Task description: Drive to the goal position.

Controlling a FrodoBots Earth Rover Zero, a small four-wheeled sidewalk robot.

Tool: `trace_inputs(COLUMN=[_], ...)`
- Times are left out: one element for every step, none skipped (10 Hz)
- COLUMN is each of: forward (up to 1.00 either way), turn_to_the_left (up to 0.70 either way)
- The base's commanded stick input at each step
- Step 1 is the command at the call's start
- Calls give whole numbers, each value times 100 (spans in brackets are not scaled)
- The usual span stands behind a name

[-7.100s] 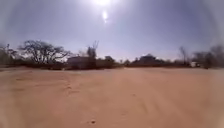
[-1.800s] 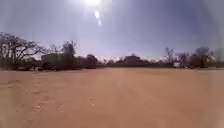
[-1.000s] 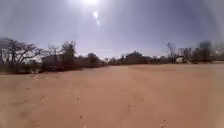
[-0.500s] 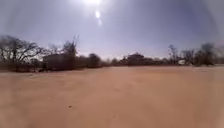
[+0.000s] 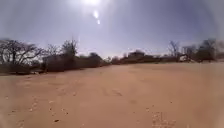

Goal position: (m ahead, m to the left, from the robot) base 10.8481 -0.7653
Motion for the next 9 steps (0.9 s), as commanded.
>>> trace_inputs(forward=[85,85,85,85,85,85,85,85,85], turn_to_the_left=[0,0,0,0,0,0,0,0,0])
